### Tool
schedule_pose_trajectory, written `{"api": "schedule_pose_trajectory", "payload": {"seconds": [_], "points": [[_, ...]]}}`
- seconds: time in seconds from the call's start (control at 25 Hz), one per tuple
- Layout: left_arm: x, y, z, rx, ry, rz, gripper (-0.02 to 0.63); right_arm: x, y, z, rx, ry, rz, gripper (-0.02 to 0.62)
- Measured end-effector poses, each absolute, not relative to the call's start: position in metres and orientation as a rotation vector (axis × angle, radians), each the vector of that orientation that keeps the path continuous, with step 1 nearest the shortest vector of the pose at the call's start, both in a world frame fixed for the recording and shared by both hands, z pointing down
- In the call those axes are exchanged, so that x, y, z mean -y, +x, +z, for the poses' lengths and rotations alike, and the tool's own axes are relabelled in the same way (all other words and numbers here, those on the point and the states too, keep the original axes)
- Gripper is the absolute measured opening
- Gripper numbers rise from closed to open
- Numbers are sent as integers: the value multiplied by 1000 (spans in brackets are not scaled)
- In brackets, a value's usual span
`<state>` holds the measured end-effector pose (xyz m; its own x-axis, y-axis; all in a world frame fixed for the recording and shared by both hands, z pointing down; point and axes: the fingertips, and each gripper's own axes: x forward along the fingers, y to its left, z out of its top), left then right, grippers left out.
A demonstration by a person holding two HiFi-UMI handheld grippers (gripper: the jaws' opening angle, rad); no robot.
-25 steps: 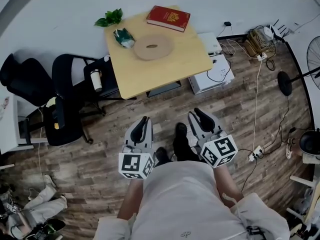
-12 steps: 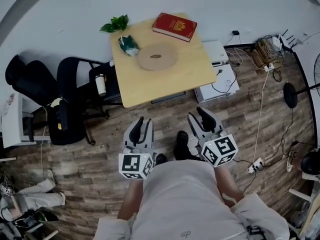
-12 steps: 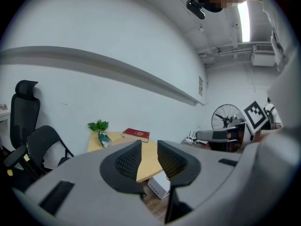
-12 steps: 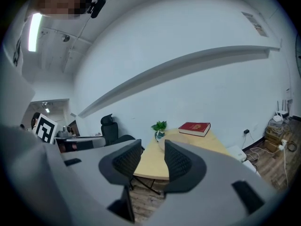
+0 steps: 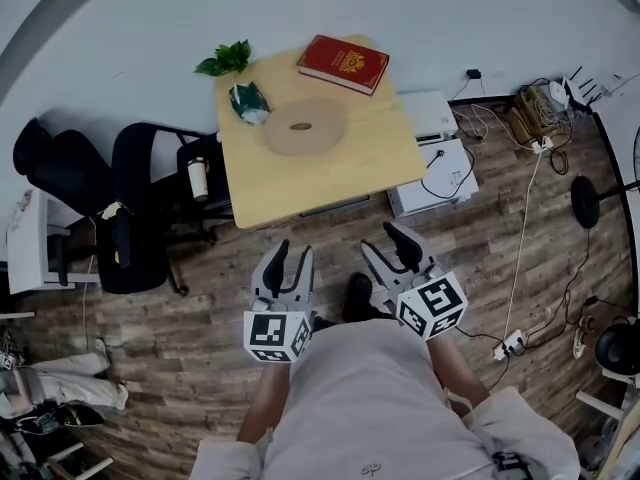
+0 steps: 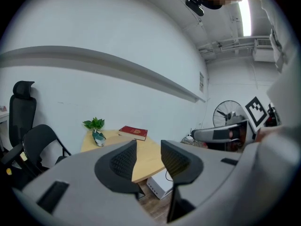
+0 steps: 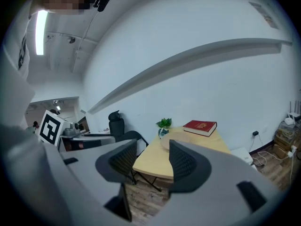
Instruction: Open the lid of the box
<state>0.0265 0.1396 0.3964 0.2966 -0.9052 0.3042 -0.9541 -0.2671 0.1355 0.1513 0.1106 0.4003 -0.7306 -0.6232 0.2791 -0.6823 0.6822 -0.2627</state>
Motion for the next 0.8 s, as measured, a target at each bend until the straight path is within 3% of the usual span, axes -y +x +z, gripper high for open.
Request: {"api": "schedule_pose_trajectory", "payload": {"seconds": [0.28, 0.8], "points": [[-134, 48, 405, 1695, 2266, 271, 152, -102, 167, 415, 2720, 1044, 566, 206], [-123, 20, 415, 1746, 2178, 296, 166, -84, 147, 426, 2705, 976, 599, 207]]}}
